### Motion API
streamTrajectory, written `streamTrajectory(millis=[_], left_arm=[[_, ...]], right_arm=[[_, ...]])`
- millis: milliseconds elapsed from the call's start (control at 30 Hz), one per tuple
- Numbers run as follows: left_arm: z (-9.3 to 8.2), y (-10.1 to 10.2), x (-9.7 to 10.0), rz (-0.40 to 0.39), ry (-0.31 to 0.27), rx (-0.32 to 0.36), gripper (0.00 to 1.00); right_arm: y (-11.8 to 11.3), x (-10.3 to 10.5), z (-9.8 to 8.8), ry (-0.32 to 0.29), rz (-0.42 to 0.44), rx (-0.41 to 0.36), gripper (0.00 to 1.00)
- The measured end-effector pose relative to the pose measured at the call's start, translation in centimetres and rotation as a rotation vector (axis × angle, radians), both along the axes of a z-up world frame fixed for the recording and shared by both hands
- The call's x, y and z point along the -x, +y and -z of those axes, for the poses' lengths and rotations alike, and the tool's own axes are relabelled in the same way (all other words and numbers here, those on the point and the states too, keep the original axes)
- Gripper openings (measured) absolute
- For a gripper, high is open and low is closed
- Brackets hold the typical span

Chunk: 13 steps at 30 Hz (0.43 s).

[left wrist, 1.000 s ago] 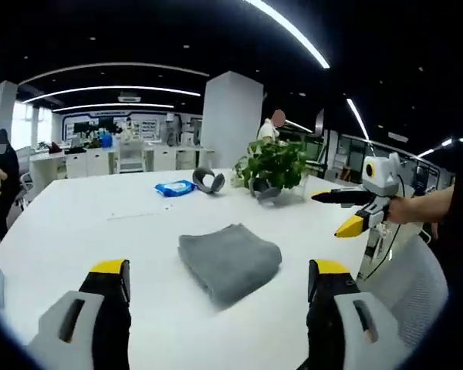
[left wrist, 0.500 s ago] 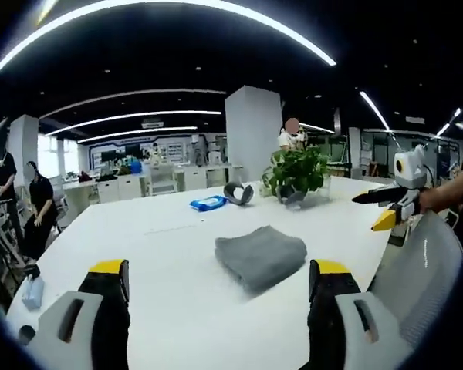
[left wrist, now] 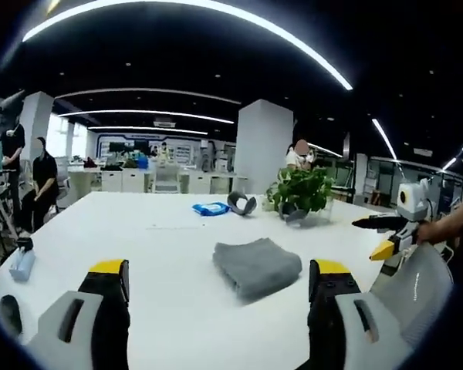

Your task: Fold the towel on the table until its edges align and the towel forms a compact rectangular stack.

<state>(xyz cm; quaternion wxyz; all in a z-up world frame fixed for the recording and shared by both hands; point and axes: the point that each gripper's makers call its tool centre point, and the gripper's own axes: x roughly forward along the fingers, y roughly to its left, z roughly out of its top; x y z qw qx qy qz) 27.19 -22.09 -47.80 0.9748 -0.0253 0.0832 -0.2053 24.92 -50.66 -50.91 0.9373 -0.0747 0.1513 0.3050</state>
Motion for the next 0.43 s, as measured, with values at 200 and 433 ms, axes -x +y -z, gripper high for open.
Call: streamTrajectory(millis=[200, 433], left_arm=[[0.16, -0.31, 0.09, 0.007, 0.007, -0.011, 0.99], [0.68, -0.63, 0.24, 0.022, 0.026, -0.042, 0.99]], right_arm=[[-0.16, -0.01, 0.11, 0.006, 0.008, -0.001, 0.99], [0.10, 0.20, 0.99, 0.042, -0.015, 0.016, 0.99]])
